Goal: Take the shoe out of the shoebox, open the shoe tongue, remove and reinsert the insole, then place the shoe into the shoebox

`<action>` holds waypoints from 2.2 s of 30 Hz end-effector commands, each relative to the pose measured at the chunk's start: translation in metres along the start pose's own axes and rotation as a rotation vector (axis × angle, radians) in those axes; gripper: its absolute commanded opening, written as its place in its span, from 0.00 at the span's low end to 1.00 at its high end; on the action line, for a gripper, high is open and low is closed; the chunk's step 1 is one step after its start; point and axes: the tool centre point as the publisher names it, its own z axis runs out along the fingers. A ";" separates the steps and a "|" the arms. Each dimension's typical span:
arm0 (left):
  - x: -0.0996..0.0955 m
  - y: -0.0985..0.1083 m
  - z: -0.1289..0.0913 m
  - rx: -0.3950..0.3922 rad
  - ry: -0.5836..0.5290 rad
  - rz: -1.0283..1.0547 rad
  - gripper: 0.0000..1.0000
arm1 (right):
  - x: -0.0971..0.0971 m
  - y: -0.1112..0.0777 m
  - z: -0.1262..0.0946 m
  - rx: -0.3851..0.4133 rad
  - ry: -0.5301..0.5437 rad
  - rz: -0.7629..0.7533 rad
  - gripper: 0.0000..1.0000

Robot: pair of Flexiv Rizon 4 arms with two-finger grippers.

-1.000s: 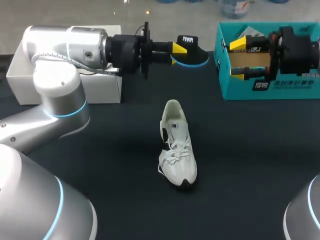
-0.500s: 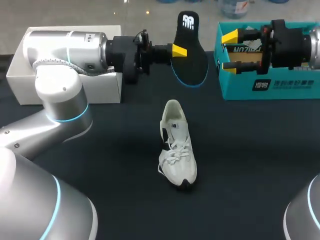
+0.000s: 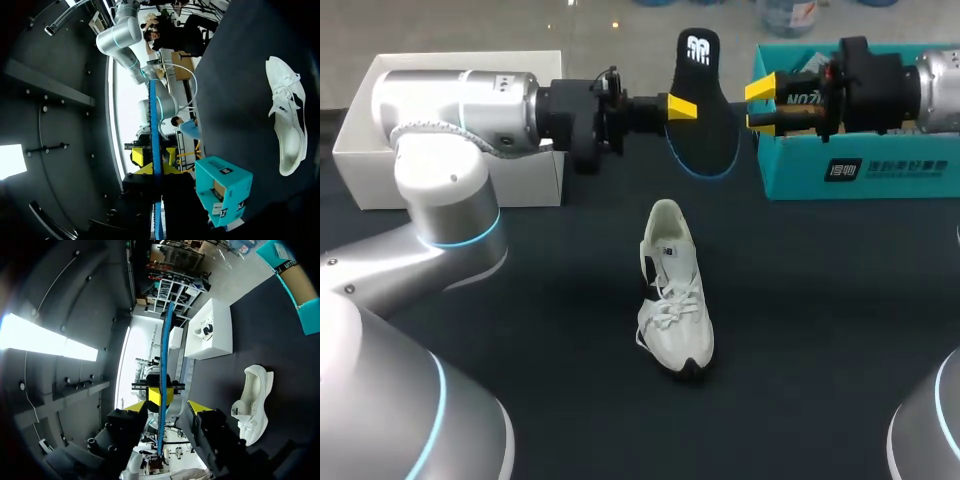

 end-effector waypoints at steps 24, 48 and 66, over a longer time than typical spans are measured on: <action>0.001 0.017 0.013 -0.021 -0.021 0.029 0.00 | -0.003 0.005 0.034 0.075 0.030 0.005 0.26; 0.008 0.026 -0.068 0.154 0.177 0.045 1.00 | -0.005 0.017 0.019 -0.002 -0.004 -0.104 0.00; 0.050 0.072 -0.160 0.306 0.349 0.100 1.00 | 0.006 0.020 0.024 -0.064 -0.053 -0.211 0.00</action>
